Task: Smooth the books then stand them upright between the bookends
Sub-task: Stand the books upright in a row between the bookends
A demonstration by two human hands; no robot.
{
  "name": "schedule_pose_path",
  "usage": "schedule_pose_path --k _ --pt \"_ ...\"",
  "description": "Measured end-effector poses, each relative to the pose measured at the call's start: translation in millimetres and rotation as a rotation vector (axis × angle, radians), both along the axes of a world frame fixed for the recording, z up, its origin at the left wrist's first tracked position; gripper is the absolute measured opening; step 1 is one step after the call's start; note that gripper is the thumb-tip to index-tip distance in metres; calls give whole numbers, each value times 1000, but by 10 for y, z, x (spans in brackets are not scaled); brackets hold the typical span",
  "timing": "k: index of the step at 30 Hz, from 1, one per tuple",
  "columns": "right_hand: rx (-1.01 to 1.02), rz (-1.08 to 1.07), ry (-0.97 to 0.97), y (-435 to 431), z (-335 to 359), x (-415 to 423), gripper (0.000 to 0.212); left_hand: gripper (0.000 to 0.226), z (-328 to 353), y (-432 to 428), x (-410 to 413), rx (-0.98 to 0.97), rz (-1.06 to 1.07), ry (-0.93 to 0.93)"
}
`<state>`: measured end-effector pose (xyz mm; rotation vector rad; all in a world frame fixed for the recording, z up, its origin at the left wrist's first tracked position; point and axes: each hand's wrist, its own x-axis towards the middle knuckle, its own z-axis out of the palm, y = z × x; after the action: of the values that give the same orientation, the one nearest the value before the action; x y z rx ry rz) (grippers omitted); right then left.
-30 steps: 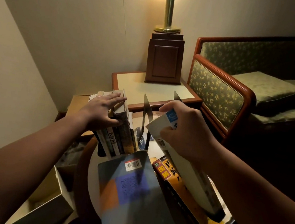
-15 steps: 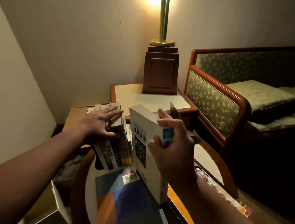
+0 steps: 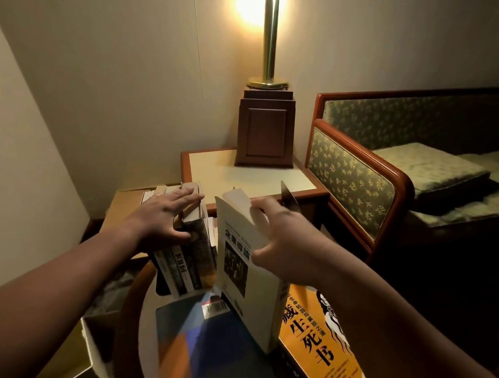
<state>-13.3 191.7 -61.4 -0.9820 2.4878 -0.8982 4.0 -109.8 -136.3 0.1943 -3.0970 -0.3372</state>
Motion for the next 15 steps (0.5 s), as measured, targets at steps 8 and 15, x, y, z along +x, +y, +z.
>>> schedule_pose_path --k 8,15 --pt "-59 21 11 43 3 22 64 86 -5 2 -5 -28 3 5" --pt "-102 -26 14 6 144 -31 62 87 41 68 36 -26 13 6"
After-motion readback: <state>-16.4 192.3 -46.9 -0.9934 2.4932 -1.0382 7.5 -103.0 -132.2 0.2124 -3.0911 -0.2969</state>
